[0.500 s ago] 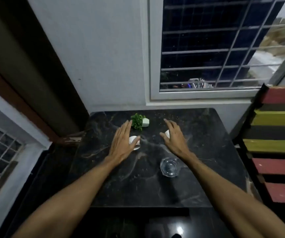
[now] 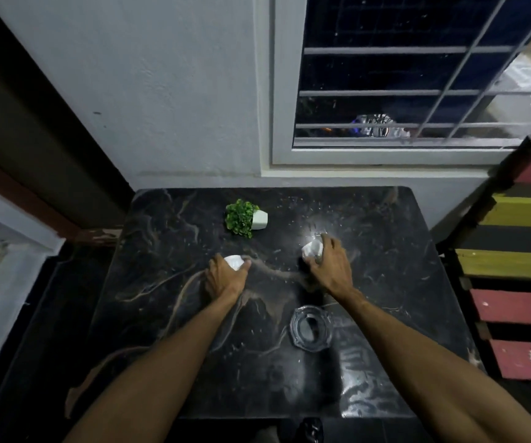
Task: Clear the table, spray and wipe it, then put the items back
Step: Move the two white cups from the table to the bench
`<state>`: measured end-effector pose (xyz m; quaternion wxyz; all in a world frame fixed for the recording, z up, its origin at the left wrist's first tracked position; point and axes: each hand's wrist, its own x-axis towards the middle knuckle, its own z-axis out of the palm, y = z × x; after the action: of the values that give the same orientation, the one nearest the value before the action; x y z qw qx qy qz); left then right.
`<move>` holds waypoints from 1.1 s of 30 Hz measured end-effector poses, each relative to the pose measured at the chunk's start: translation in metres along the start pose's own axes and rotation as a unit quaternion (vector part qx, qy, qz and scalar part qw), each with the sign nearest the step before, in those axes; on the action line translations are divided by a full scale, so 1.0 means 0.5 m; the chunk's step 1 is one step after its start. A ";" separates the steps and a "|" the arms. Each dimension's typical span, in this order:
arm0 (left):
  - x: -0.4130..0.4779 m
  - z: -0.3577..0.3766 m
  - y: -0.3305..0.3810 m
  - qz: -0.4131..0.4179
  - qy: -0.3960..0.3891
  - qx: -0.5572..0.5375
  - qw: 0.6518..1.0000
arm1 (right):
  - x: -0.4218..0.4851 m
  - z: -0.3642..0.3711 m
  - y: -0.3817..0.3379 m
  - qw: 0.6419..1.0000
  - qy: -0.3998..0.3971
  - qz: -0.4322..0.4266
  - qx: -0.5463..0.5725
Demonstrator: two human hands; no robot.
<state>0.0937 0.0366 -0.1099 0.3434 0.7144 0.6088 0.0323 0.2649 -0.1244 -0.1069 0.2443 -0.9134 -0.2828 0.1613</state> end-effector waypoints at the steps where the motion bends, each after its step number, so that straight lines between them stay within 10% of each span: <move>1: 0.007 0.005 0.005 -0.011 -0.003 0.018 1.000 | 0.014 0.007 -0.005 1.000 -0.009 0.003 -0.013; 14: -0.001 0.037 0.016 0.110 0.028 -0.082 0.990 | 0.073 0.029 -0.007 1.000 0.013 0.022 -0.005; 22: -0.049 0.066 0.143 0.274 -0.023 -0.261 0.925 | 0.001 -0.088 0.036 0.949 0.163 -0.023 0.268; 33: -0.290 0.323 0.445 0.445 -0.205 -0.250 0.835 | -0.100 -0.360 0.387 0.885 0.312 0.032 0.344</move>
<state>0.3200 -0.1706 -0.0613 0.5757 0.7884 0.1126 0.1853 0.3882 -0.3577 -0.0541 0.6133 -0.7839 -0.0894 -0.0373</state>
